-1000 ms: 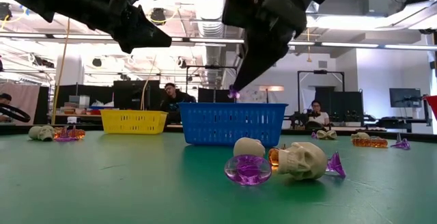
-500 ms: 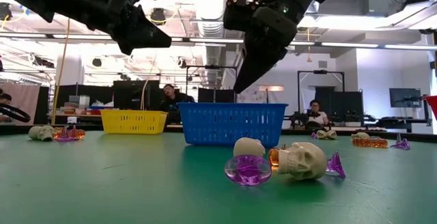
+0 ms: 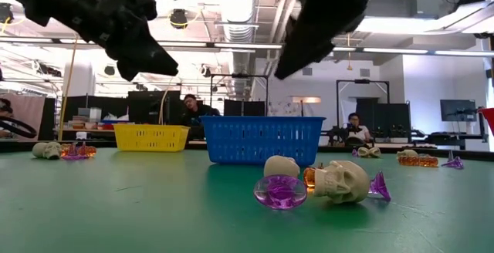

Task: Sort Halloween decoration
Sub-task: Put the skull toy into the red bin

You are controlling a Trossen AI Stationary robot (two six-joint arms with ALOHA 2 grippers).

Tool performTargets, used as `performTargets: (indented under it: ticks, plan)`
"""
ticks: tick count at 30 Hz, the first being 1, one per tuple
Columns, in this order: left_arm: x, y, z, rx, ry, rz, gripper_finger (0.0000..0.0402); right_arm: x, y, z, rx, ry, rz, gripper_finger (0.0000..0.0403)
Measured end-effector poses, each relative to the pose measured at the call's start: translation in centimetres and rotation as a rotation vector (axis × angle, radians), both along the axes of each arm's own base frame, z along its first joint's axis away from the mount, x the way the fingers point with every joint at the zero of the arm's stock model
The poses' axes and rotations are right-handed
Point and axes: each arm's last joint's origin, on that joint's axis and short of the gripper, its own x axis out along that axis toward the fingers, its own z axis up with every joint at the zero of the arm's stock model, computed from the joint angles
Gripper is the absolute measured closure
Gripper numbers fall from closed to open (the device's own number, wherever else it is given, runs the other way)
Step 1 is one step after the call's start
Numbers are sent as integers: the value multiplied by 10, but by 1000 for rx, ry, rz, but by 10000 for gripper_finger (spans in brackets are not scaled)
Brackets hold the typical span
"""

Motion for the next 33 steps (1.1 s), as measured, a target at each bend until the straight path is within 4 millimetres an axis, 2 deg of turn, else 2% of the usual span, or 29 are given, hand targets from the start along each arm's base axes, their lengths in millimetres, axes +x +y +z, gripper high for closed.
performTargets:
  ticks: [2,6,8,10,15,20,26,33]
  plan:
    - [0,-7,1,-2,-15,-36,319,-1,15,-3,9,-23,37,245]
    - [0,-20,7,0,-71,-98,319,3,44,-25,-36,-46,152,243]
    - [0,-24,9,9,-97,-122,319,6,53,-37,-56,-44,185,239]
    - [0,-27,11,19,-121,-140,319,9,59,-41,-89,-36,189,233]
    - [1,-28,15,49,-152,-150,319,15,62,-37,-171,-42,178,210]
    - [1,-28,15,48,-151,-147,319,16,60,-37,-160,-35,184,185]
    - [1,-28,14,48,-150,-147,319,24,58,-67,-216,13,240,178]
    - [1,-28,13,56,-137,-148,319,27,55,-80,-259,50,257,179]
